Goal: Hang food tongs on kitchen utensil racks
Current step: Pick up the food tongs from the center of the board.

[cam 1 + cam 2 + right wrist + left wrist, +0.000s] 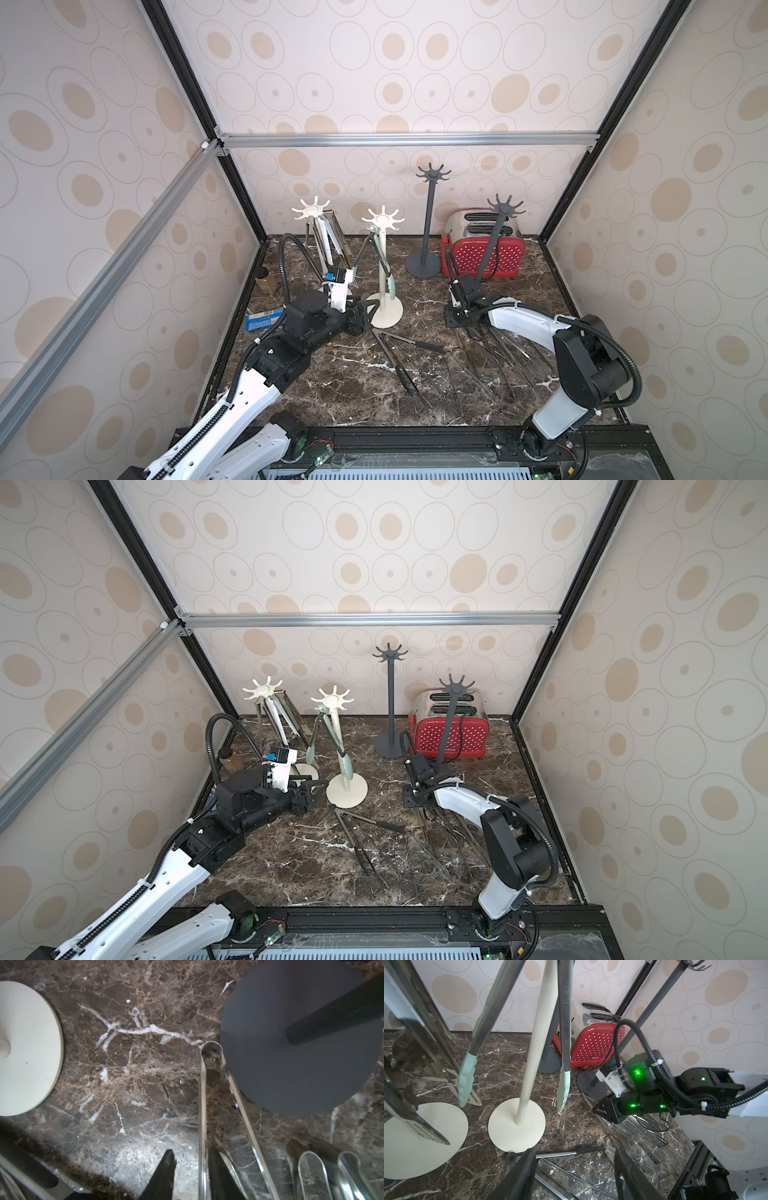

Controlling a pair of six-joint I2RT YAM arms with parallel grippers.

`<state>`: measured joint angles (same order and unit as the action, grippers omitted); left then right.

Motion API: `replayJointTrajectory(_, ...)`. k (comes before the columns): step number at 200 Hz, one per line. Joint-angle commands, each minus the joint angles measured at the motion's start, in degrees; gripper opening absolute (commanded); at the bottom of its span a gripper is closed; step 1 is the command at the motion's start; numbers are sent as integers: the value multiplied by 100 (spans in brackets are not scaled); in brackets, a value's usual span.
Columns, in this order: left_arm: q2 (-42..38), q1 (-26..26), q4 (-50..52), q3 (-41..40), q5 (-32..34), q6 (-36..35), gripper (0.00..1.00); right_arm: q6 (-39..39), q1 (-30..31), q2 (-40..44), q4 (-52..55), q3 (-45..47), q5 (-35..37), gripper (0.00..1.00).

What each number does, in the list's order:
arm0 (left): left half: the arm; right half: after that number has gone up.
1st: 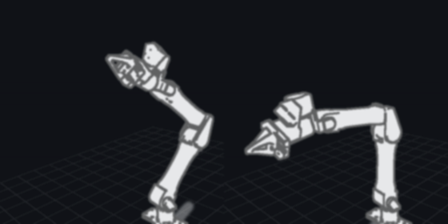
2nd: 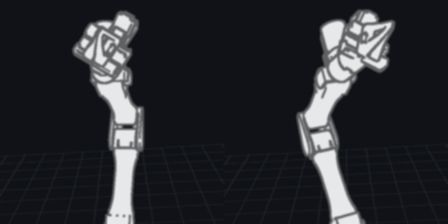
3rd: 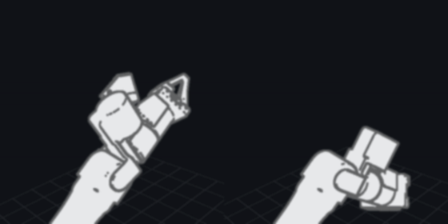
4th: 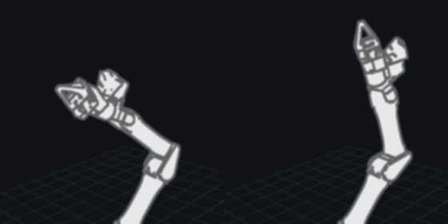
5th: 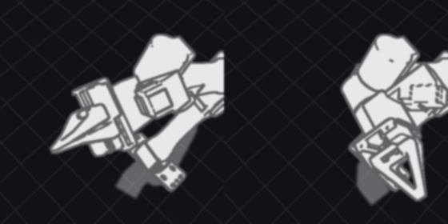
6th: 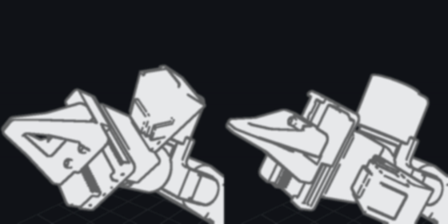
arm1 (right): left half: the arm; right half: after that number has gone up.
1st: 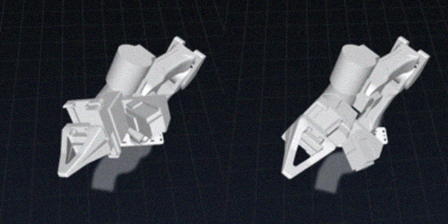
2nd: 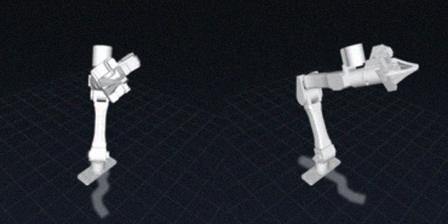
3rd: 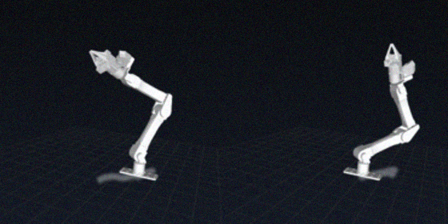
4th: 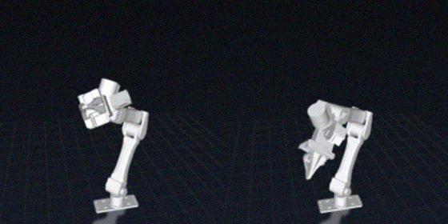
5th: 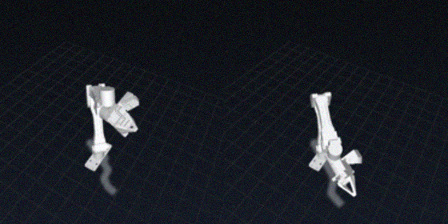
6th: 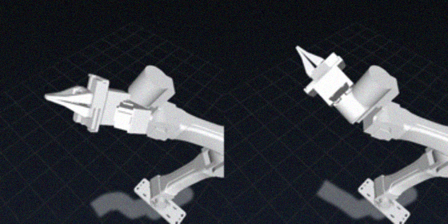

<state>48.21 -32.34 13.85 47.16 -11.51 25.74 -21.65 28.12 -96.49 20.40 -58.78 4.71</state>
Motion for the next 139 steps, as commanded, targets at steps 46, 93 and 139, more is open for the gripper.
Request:
replayJointTrajectory(46, -93, 26, -27, -5, 43, -60, 60, -120, 14, -383, 104, -227, 153, 29)
replayJointTrajectory(93, -74, 18, -17, -18, 47, -64, 60, -112, 13, -605, 126, -272, 193, 25)
replayJointTrajectory(139, -66, 18, 13, -15, 70, -60, 60, -140, 13, -740, 113, -182, 215, 20)
